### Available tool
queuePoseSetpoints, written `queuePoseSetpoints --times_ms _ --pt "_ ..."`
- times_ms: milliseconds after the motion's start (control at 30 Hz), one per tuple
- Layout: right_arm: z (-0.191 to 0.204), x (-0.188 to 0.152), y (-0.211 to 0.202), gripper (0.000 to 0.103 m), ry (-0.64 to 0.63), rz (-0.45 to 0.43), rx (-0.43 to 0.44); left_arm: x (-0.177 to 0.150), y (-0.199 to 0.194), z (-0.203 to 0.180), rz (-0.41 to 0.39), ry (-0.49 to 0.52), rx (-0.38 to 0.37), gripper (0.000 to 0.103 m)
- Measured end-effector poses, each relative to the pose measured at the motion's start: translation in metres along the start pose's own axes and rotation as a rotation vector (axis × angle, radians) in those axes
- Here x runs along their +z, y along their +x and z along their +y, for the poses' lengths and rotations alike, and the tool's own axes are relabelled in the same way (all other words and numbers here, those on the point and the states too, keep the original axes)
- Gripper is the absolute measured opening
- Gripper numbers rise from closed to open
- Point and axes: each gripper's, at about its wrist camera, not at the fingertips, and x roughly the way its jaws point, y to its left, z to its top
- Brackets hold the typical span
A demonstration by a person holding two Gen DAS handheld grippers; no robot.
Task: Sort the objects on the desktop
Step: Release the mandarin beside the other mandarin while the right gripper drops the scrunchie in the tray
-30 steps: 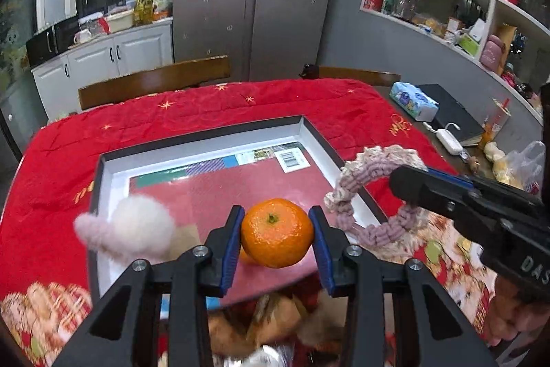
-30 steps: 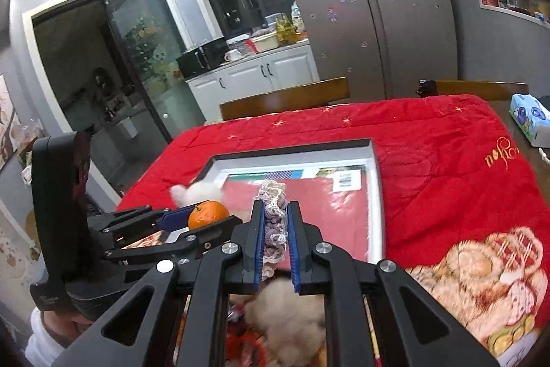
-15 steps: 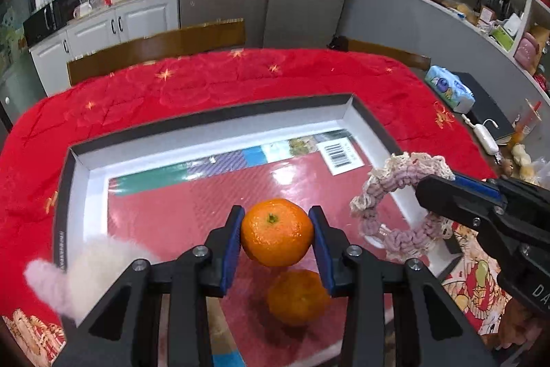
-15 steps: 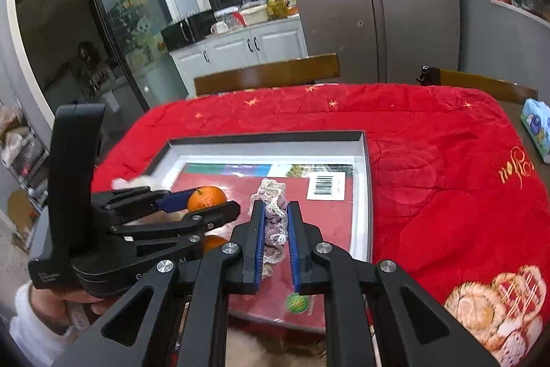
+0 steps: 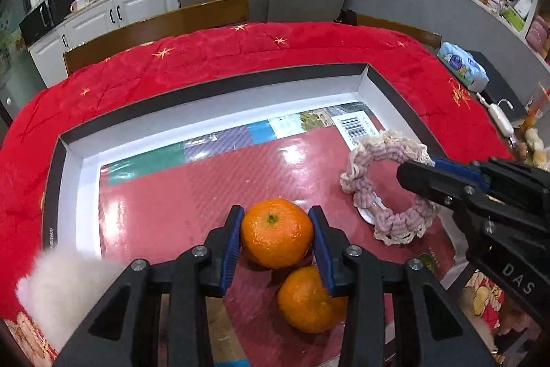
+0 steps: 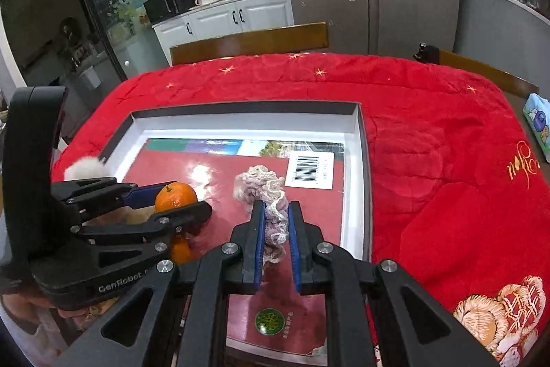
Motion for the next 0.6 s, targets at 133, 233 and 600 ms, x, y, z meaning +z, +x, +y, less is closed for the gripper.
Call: queuePoseSetpoints --times_ms 133,233,600 --pt "-0.004 -0.001 0.004 0.014 0.005 0.015 -0.022 -0.001 0.000 -0.001 0.001 0.006 0.003 0.039" --pt "-0.007 -0.003 0.009 0.014 0.013 0.031 -0.029 -0.001 -0.001 -0.002 -0.001 0.009 0.013 0.039" --pt "-0.007 -0.005 0.012 0.016 0.000 0.017 -0.028 0.000 0.001 0.000 -0.007 0.005 0.008 0.039"
